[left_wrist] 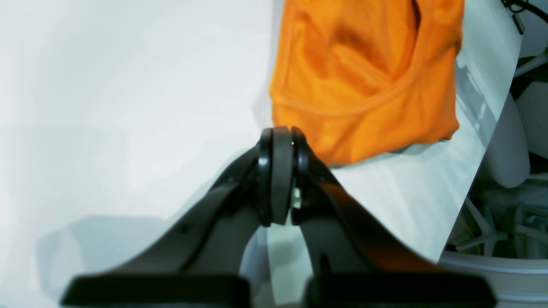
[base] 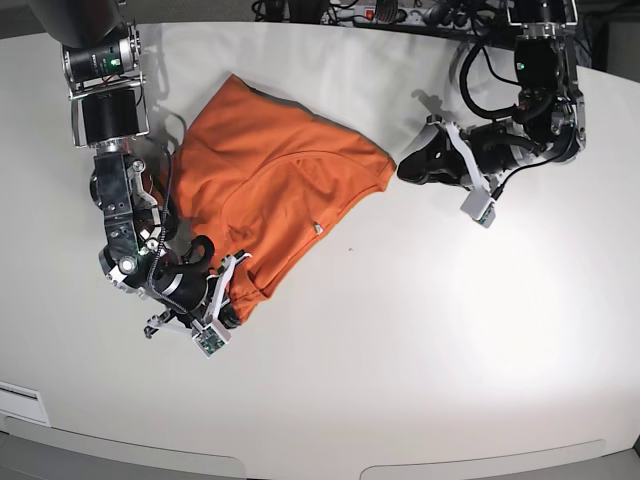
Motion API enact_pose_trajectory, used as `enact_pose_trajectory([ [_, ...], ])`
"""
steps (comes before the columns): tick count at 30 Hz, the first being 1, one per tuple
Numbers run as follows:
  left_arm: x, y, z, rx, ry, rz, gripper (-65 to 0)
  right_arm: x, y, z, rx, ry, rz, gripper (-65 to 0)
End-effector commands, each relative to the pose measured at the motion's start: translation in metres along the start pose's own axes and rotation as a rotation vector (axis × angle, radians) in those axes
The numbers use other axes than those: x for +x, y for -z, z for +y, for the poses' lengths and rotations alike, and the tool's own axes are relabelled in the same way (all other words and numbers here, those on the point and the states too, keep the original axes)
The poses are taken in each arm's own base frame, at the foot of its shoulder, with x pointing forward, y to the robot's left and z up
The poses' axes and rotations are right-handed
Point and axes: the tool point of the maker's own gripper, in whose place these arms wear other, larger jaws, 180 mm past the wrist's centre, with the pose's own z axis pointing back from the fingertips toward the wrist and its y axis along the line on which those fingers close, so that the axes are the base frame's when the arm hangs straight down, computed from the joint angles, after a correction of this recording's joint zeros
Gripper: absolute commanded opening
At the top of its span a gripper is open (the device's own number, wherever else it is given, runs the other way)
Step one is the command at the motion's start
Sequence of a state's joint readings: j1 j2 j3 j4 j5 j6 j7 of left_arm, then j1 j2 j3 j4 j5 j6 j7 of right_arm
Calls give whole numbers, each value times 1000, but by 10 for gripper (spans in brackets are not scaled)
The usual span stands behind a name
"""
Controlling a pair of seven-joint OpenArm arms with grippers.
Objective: Fold the T-shirt properly
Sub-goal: 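Pull the bundle's edge with the right gripper to square it, then tuck the bundle's sides with both grippers toward each other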
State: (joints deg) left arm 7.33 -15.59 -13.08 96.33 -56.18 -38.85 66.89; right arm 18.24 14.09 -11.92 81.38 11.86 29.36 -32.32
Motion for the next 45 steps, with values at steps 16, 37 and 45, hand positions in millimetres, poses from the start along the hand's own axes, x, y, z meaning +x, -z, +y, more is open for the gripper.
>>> enact_pose_trajectory([
  [16, 8, -9, -44, -242, -17, -9, -650, 73, -88, -44, 155, 255, -231, -650],
  [37, -67, 52, -63, -180, 199, 342, -650, -107, -121, 23, 233, 453, 130, -650],
  [45, -34, 56, -21, -42, 387, 325, -650, -127, -133, 47, 265, 484, 173, -650],
])
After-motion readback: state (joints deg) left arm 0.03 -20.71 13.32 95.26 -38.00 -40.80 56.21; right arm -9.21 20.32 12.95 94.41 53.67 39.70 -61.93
